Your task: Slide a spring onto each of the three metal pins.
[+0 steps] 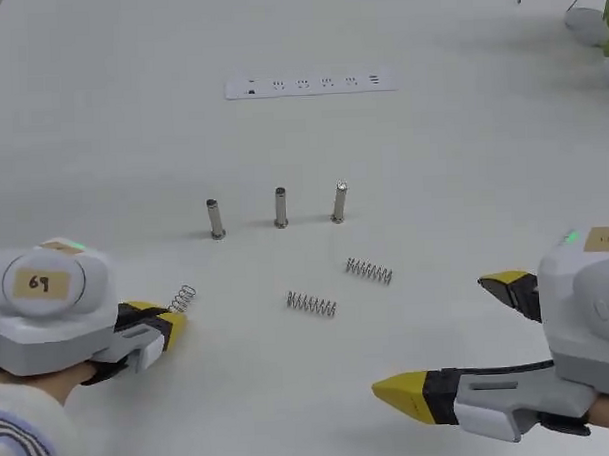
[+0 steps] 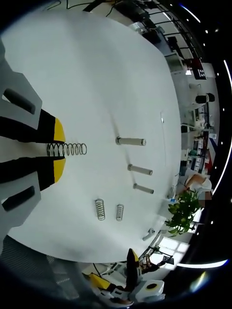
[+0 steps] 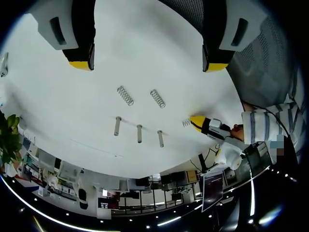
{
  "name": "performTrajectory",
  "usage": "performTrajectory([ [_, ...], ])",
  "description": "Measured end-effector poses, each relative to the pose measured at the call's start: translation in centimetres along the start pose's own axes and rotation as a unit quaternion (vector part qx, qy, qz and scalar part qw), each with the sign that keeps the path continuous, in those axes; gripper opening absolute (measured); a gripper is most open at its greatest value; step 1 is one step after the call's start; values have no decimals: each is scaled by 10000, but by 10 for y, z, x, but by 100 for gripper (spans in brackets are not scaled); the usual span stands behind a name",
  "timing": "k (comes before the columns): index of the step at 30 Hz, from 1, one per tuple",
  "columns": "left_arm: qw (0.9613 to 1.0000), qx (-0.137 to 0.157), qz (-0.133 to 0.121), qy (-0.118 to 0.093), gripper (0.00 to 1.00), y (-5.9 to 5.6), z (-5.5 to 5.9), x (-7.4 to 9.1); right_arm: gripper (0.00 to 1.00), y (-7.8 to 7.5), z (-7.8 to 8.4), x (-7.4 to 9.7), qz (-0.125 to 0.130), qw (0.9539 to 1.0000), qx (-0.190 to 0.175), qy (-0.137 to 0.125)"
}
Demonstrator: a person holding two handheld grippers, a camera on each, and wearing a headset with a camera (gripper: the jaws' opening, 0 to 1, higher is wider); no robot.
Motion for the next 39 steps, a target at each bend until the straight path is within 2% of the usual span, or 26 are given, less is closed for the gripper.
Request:
performTrajectory([
  [8, 9999, 68, 56, -64, 2, 2, -5, 7, 91, -3, -2, 1, 38, 10000, 66, 12],
  [12, 9999, -44, 105, -56, 2, 3, -10, 11, 91, -4, -2, 1, 54, 10000, 65, 4],
  [14, 9996, -101, 270, -59, 2, 2, -12, 13, 91, -4, -2, 2, 55, 10000, 76, 1],
  [16, 9993, -140, 330, -70, 2, 1, -13, 15, 90, -4, -2, 2, 53, 9999, 100, 25],
  [25, 9979, -476, 437, 24, 2, 4, -22, 25, 89, -12, -2, 3, 92, 9999, 114, 18],
  [31, 9941, -949, 493, 202, 2, 4, -24, 25, 89, -15, -6, 1, -57, 9998, 146, -101],
  [33, 9913, -1184, 497, 304, 2, 3, -24, 25, 89, -16, -9, 0, -116, 9997, 139, -170],
  [39, 9852, -1517, 680, 429, 2, 1, -24, 25, 89, -17, -15, -2, -207, 9991, 328, -168],
])
Point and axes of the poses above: the centre of the closed fingertips' face, and the gripper's own axes: x roughly backward along the fingers, y roughly to its left, z roughly out of its underside, the point moved 10 cm from there along x, roughly backward along the fingers, and after that the axes turned 3 degrees about x, right-handed, at the moved point
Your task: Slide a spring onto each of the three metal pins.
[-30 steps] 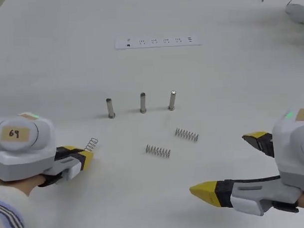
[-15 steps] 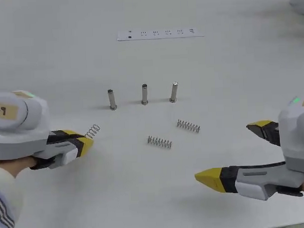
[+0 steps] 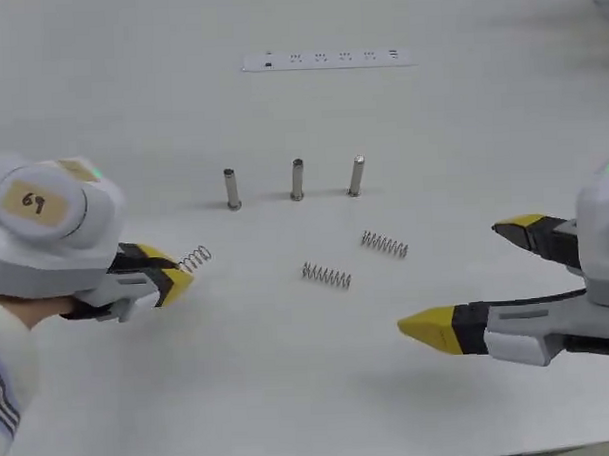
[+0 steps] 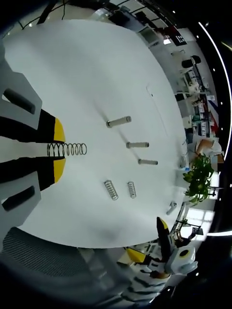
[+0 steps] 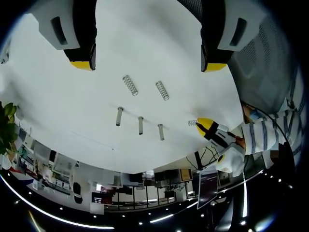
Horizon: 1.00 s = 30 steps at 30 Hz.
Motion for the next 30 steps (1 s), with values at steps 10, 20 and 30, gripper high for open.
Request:
performTrajectory([
  [10, 9991, -293, 301, -107, 2, -1, -5, 5, 87, 1, -4, -2, -246, 9995, 188, -14],
  [20, 9962, -568, 652, -124, 2, -3, -10, 10, 78, 2, -8, -6, -548, 9965, 586, -228],
  [30, 9919, -571, 1118, -213, 2, -6, -16, 12, 75, 4, -16, -14, -909, 9927, 645, -459],
])
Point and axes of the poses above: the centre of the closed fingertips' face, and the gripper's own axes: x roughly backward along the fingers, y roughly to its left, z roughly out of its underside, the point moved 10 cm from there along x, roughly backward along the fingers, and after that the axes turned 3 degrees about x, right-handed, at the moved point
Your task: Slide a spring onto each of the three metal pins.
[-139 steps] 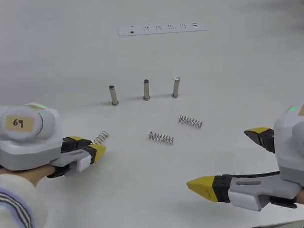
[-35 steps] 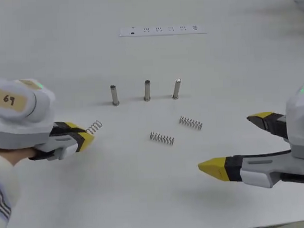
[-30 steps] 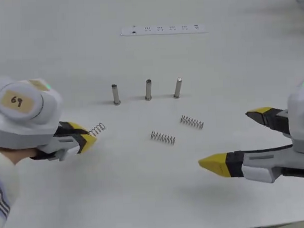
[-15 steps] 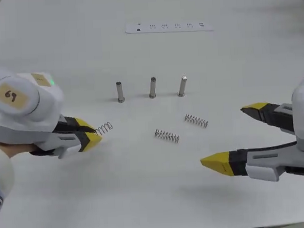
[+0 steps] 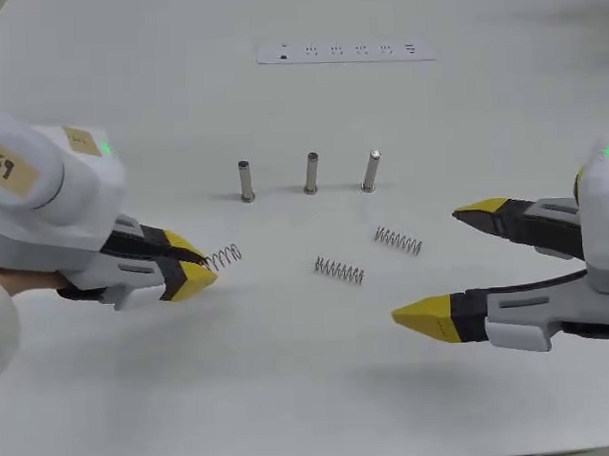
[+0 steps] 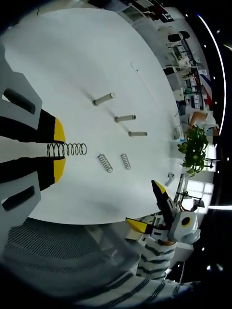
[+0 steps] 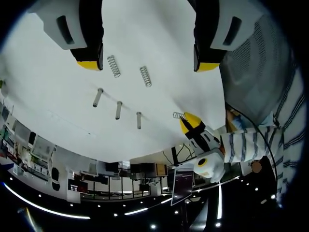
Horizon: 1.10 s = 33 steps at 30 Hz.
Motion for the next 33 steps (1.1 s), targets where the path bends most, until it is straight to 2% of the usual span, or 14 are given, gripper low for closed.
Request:
performTrajectory([
  [2, 10000, -68, 36, -15, 2, 0, -2, 0, 73, 0, 0, -1, -49, 10000, 34, -29],
  [4, 9997, -205, 51, 112, 2, -1, -2, 0, 69, 1, 0, -2, -123, 9999, 56, -84],
  [6, 9993, -304, 82, 187, 2, -2, -1, -1, 64, 3, 0, -3, -255, 9993, 7, -280],
  [9, 9993, -295, 161, 156, 2, -4, -3, -1, 65, 6, 0, -3, -325, 9986, -25, -424],
  [11, 9989, -378, 186, 207, 2, -5, -4, -1, 66, 7, 0, -3, -373, 9981, -1, -485],
  [15, 9980, -534, 275, 175, 2, -7, -11, -3, 61, 10, -3, -6, -560, 9965, 41, -618],
  [18, 9964, -716, 449, 106, 2, -10, -16, -7, 57, 11, -4, -9, -715, 9951, 120, -666],
  [24, 9926, -992, 668, 190, 2, -15, -22, -12, 52, 15, -8, -17, -993, 9922, 254, -704],
  [27, 9906, -1110, 782, 165, 2, -20, -26, -13, 50, 16, -8, -22, -1044, 9918, 292, -677],
  [33, 9860, -1341, 983, 99, 2, -26, -31, -14, 40, 19, -12, -26, -1253, 9890, 370, -687],
])
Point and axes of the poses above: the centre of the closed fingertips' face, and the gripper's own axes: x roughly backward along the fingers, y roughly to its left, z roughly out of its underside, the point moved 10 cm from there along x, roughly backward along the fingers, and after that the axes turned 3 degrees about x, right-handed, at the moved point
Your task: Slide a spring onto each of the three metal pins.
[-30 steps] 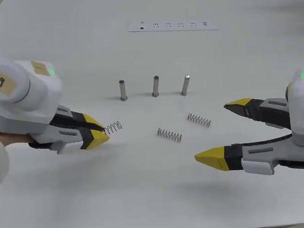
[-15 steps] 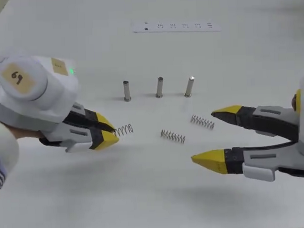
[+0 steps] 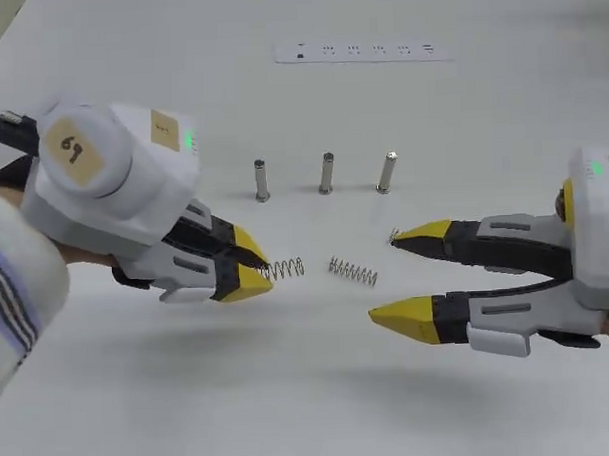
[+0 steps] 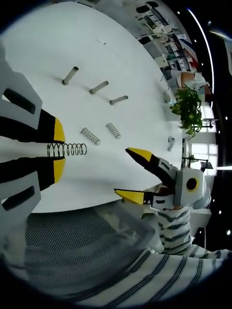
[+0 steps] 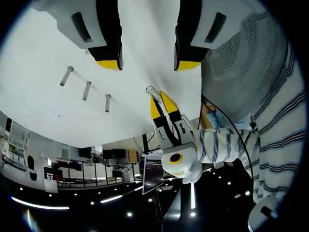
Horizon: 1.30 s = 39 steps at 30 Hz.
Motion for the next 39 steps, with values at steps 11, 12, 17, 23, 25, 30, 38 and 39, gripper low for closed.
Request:
performTrajectory([
  [11, 9989, -399, 219, 112, 2, -9, -4, -2, 30, 4, 0, -10, -269, 9994, 169, 108],
  [12, 9988, -408, 246, 115, 2, -10, -4, -2, 29, 4, 0, -11, -284, 9994, 164, 98],
  [17, 9984, -453, 334, 93, 2, -13, -8, -3, 28, 6, -2, -17, -378, 9991, 180, 85],
  [23, 9977, -544, 397, 103, 2, -14, -13, -6, 26, 8, -4, -23, -506, 9984, 239, 90],
  [25, 9974, -588, 413, 89, 2, -15, -15, -8, 26, 8, -5, -24, -528, 9983, 247, 90],
  [30, 9969, -625, 468, 30, 2, -15, -18, -10, 25, 8, -6, -28, -566, 9980, 256, 109],
  [38, 9966, -624, 535, 16, 2, -17, -19, -10, 22, 8, -6, -31, -571, 9982, 183, 62],
  [39, 9966, -619, 539, 10, 2, -17, -19, -11, 22, 9, -6, -32, -578, 9981, 184, 77],
])
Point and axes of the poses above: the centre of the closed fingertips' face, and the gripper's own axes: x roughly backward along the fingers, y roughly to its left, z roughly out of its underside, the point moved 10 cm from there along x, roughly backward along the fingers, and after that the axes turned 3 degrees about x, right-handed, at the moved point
